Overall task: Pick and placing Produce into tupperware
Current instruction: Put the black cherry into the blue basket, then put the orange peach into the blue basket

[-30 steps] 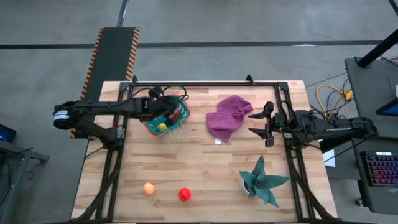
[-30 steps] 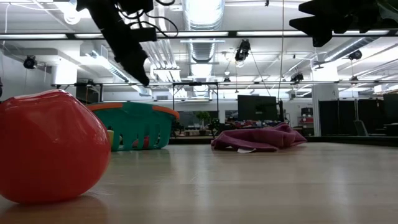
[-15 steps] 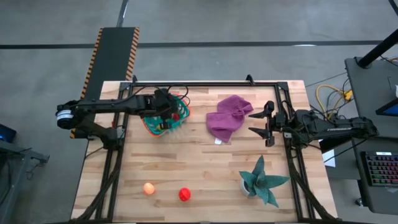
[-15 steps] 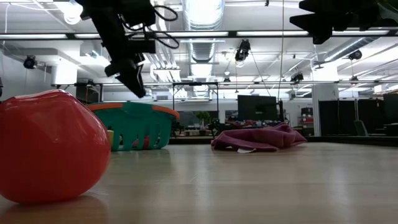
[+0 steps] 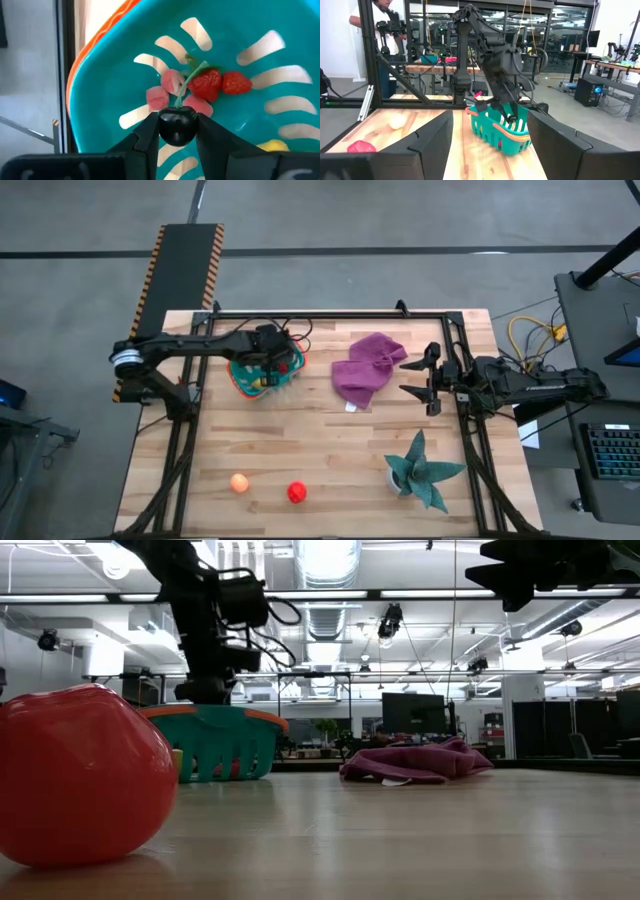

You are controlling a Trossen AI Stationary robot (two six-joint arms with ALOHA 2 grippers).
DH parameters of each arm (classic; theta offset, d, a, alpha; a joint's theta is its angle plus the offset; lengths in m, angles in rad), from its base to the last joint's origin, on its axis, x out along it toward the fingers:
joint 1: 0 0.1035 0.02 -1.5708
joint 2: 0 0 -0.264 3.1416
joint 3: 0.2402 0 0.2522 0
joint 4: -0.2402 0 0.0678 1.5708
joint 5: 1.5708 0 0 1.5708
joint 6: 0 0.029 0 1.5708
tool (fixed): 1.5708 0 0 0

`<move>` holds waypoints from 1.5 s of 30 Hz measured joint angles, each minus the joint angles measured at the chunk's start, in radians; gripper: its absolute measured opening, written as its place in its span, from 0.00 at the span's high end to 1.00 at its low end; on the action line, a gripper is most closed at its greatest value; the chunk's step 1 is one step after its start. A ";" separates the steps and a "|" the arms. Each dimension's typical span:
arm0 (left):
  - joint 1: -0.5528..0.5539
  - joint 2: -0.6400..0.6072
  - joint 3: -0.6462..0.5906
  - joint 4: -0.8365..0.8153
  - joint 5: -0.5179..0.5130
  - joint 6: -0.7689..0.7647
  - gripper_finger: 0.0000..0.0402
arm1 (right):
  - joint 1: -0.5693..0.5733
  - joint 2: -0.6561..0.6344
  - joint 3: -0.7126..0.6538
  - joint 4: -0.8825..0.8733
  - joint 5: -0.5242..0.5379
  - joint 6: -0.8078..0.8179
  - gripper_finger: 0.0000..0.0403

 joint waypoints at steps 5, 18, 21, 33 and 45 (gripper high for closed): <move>0.019 0.053 0.004 0.044 0.016 0.025 0.79 | 0.000 0.000 0.000 0.000 0.000 0.000 0.39; 0.033 0.070 0.024 0.052 0.026 0.028 0.78 | 0.000 0.000 -0.001 -0.001 0.000 0.000 0.39; 0.039 0.051 0.024 0.052 0.027 0.037 0.79 | 0.000 0.000 -0.002 -0.001 0.000 0.000 0.39; 0.043 0.045 0.025 0.052 0.035 0.042 0.75 | 0.000 0.000 -0.002 -0.001 0.000 0.003 0.39; 0.043 0.045 0.028 0.072 0.003 0.042 0.53 | 0.000 0.000 -0.002 -0.001 0.000 0.003 0.39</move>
